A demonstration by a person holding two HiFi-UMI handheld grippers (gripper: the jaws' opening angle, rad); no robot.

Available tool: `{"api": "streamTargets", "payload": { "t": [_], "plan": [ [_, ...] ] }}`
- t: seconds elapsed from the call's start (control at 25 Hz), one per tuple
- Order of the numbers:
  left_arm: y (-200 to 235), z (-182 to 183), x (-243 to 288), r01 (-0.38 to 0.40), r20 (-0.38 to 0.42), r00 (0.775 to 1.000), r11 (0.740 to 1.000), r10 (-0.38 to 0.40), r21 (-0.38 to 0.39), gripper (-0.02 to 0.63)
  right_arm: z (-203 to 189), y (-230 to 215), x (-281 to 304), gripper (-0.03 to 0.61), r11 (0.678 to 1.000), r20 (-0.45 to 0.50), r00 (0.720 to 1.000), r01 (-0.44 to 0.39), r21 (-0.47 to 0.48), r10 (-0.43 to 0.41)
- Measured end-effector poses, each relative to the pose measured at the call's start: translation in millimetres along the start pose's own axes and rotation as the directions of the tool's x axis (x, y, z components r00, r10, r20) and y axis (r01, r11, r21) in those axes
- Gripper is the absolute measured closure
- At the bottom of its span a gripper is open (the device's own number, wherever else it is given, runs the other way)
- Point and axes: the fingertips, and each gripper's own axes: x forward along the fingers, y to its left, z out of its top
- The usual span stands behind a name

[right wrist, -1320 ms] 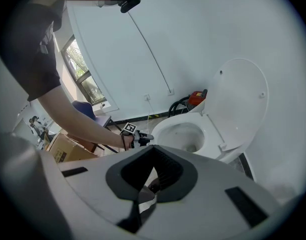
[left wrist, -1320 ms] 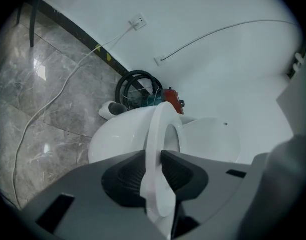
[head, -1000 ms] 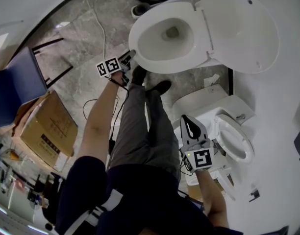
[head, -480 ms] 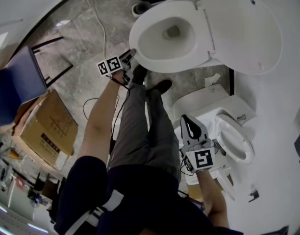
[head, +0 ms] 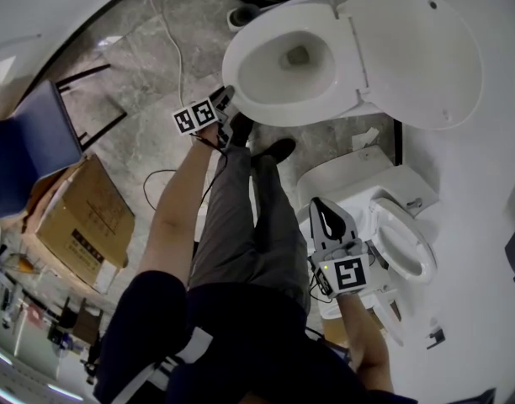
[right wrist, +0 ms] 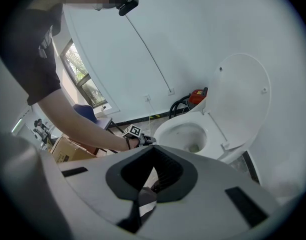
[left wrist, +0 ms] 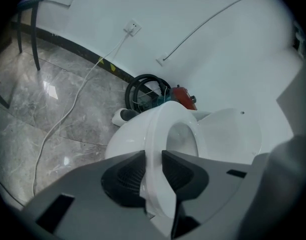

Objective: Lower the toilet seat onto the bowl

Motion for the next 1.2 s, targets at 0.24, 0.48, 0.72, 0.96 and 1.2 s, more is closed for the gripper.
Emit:
{"api": "streamTargets", "payload": {
  "t": [0.24, 0.48, 0.72, 0.96, 1.2],
  "plan": [
    [2.2, 0.0, 0.7, -0.066, 0.014, 0.998, 0.996, 0.065, 0.065, 0.491, -2.4, -4.1, -2.2, 0.56, 1.0, 0.0, 1.0, 0.002, 0.016, -0.002],
    [2.3, 0.7, 0.0, -0.105, 0.024, 0.994, 0.988, 0.103, 0.109, 0.477, -1.6, -7.8, -4.5, 0.56, 1.0, 0.008, 1.0, 0.002, 0.023, -0.002],
    [0.9, 1.8, -2.7, -0.117, 0.029, 0.993, 0.986, 0.114, 0.121, 0.479, -3.3, -11.6, -7.7, 0.56, 1.0, 0.009, 1.0, 0.004, 0.027, -0.004],
    [-3.6, 10.8, -11.6, -0.116, 0.048, 0.993, 0.984, 0.11, 0.138, 0.52, -3.2, -11.3, -9.5, 0.56, 1.0, 0.015, 1.0, -0.003, 0.028, 0.002],
    [-15.1, 21.4, -24.6, -0.092, 0.069, 0.994, 0.988, 0.084, 0.123, 0.538, 4.1, -9.0, -12.0, 0.56, 1.0, 0.031, 1.0, -0.005, 0.017, 0.005]
  ]
}}
